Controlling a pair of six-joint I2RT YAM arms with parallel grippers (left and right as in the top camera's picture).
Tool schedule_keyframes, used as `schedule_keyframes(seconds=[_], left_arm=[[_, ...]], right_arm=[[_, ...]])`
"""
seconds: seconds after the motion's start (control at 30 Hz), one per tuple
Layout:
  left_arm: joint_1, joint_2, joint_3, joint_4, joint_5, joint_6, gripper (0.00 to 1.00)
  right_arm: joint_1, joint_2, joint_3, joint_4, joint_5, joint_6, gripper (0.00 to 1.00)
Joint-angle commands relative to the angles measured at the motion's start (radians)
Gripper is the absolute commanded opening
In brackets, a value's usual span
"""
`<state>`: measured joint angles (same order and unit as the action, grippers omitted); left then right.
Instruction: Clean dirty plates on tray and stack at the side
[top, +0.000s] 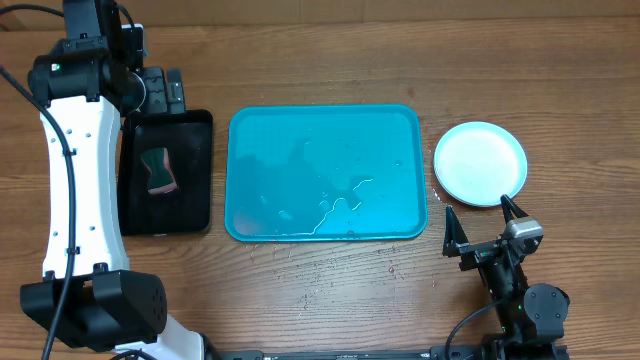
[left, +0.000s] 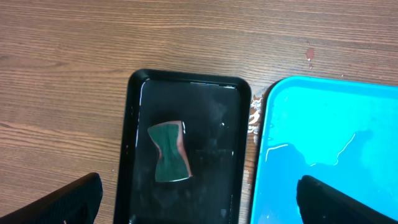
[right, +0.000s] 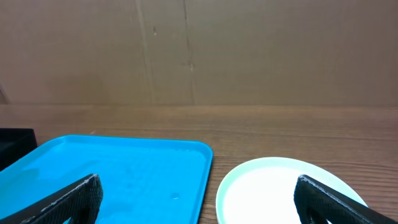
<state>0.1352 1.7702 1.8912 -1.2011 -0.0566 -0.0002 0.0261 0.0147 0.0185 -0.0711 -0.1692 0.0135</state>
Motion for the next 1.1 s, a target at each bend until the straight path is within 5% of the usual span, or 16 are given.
schedule_keyframes(seconds=[0.0, 0.47, 0.77, 1.07], left_arm=[[0.0, 0.008, 0.002, 0.001, 0.005, -0.003, 1.0], [-0.002, -0.011, 0.002, 0.001, 0.005, -0.003, 1.0], [-0.011, -0.291, -0.016, 0.027, 0.03, 0.0, 1.0], [-0.011, -0.708, -0.491, 0.445, 0.11, 0.0, 1.0]], right_arm=[[0.0, -0.011, -0.011, 0.005, -0.005, -0.007, 1.0], [0.0, -0.011, -0.011, 0.005, -0.005, -0.007, 1.0], [0.0, -0.011, -0.011, 0.005, -0.005, -0.006, 1.0], [0.0, -0.011, -0.011, 0.005, -0.005, -0.007, 1.0]])
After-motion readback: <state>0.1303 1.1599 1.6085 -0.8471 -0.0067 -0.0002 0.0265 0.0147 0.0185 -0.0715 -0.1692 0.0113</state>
